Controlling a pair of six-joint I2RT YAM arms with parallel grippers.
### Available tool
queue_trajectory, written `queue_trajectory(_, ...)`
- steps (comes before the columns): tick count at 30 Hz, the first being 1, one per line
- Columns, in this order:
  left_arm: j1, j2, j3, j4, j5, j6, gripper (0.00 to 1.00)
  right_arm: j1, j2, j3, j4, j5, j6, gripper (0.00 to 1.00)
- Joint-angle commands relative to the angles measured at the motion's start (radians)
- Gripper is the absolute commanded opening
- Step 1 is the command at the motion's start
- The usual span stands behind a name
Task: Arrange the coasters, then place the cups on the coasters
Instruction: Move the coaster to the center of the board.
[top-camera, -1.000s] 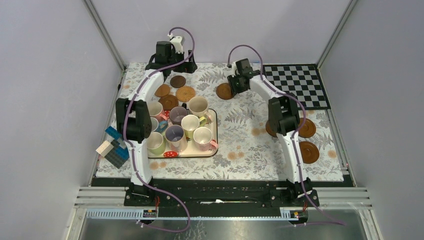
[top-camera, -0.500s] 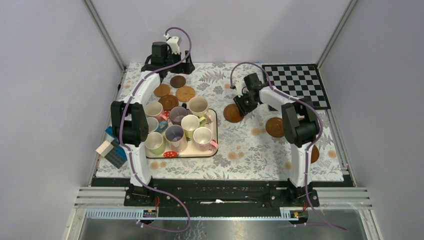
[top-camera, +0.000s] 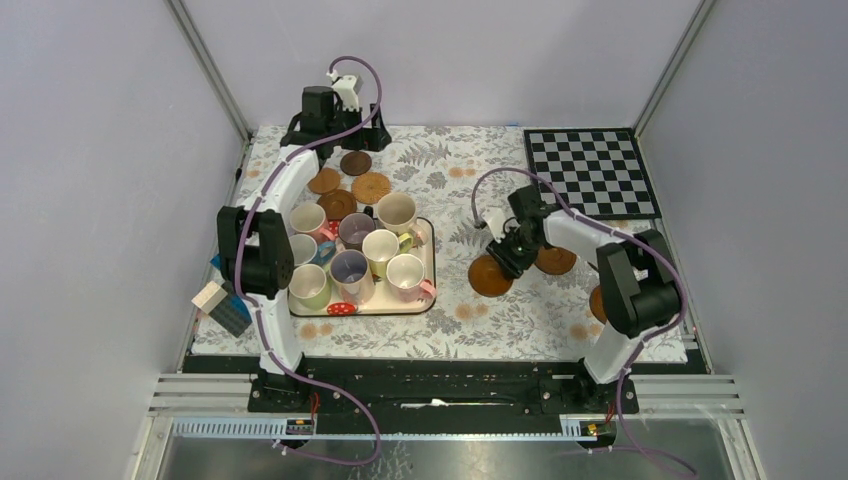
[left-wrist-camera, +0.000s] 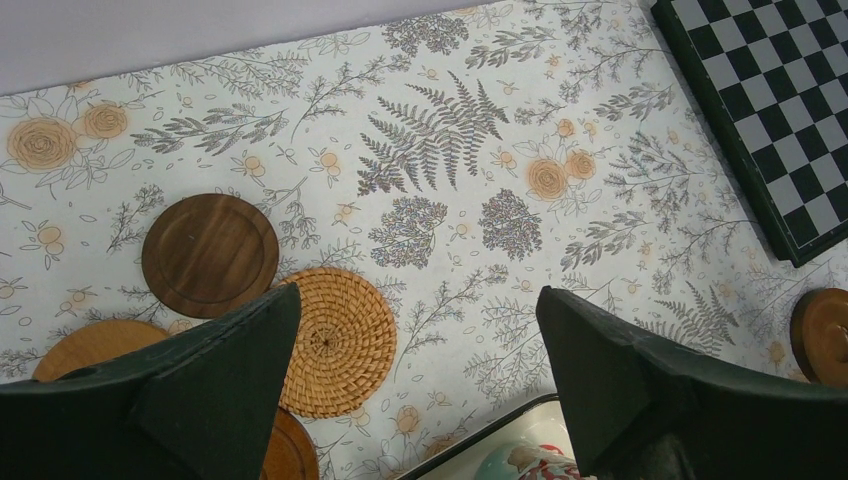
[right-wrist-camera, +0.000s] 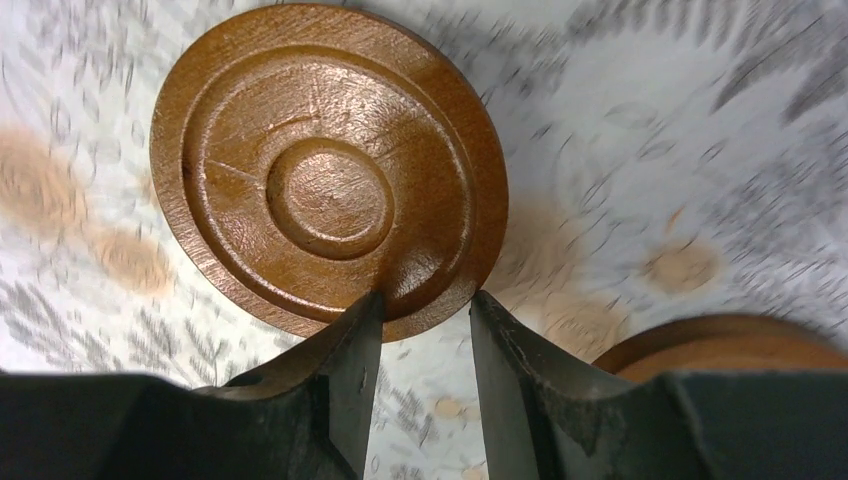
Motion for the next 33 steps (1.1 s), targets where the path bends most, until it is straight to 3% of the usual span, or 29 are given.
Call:
queue_trajectory(1, 0.003, -0.073, -0.015, 0.046, 0.028, -0.02, 0.99, 0.004, -0.112, -0.116, -0.095, 0.065, -0.1, 0.45)
queue_trajectory(14, 0.004, -0.1, -0.073, 0.053, 0.031, -0.022, 0.99, -0.038, -0.378, -0.382, -0.103, 0.23, -0.13, 0.47)
queue_trajectory(33, 0.002, -0.091, -0.082, 0.062, 0.028, -0.023, 0.99, -0.318, -0.358, -0.363, -0.111, 0.299, -0.237, 0.47)
